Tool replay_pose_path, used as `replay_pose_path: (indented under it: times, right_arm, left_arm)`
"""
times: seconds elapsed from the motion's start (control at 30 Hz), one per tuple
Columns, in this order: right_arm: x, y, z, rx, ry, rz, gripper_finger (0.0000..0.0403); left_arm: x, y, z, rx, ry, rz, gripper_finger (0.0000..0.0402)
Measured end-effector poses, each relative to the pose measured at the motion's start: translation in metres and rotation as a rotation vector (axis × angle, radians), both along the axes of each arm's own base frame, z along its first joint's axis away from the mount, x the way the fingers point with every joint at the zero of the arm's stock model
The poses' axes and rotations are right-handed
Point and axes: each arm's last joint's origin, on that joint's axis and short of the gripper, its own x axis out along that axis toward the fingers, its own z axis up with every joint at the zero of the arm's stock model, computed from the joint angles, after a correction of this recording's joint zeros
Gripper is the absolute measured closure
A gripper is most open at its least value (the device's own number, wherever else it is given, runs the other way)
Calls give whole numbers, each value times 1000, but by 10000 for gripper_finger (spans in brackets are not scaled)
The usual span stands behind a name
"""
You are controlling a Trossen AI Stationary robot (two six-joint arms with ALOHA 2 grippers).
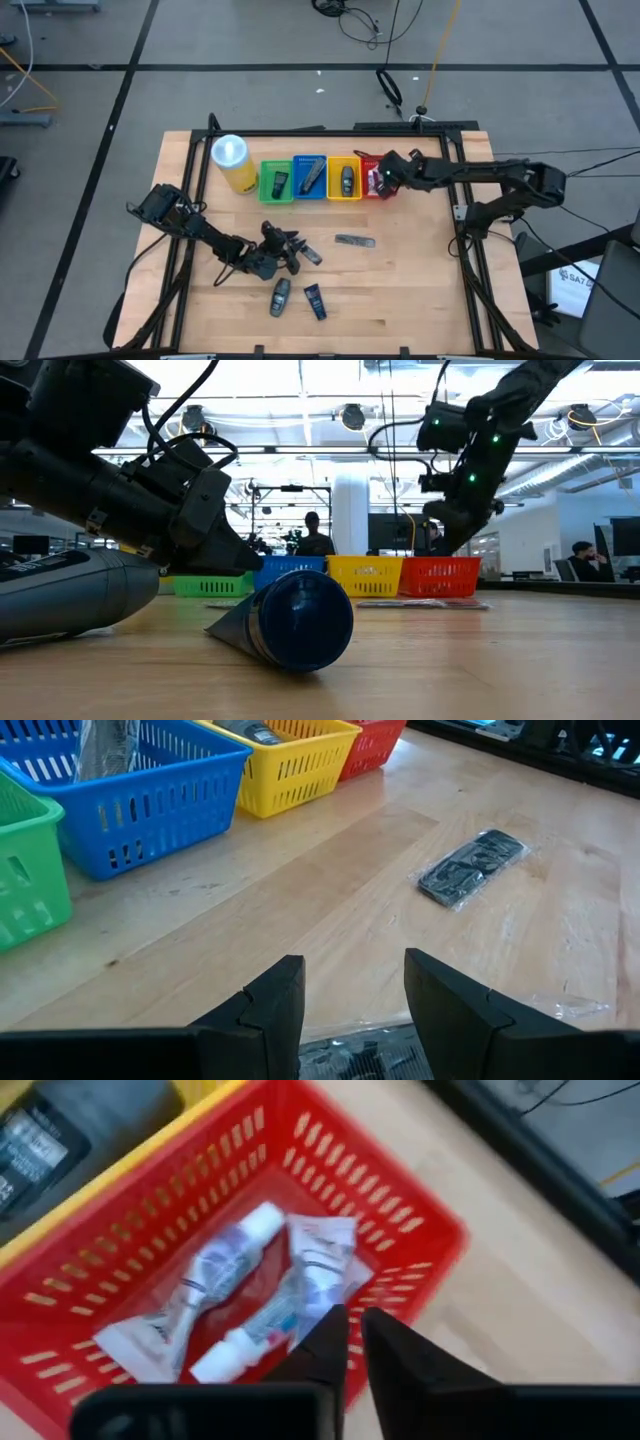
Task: Pick & Place Travel size toiletries
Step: Adjust the toothpaste in the basket, then put the hair comb into the blue basket
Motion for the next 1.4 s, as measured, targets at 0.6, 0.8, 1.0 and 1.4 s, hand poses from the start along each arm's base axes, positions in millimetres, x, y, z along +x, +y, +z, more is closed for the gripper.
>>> replay_pose_path:
  times: [0.6,0.8,1.0,1.4]
  right_arm:
    - [22,36,27,20,-265,322,402]
    - [34,95,23,-97,-407,676,399]
    - [20,138,-16,-117,-515,915,395]
    - [3,152,-76,14,-535,884,194]
  left_arm:
    - [0,0,0,0,2,0,234]
    - [0,0,0,-1,1,0,233]
    - [0,0,0,-2,1,0,233]
    - [1,3,0,6,-7,25,234]
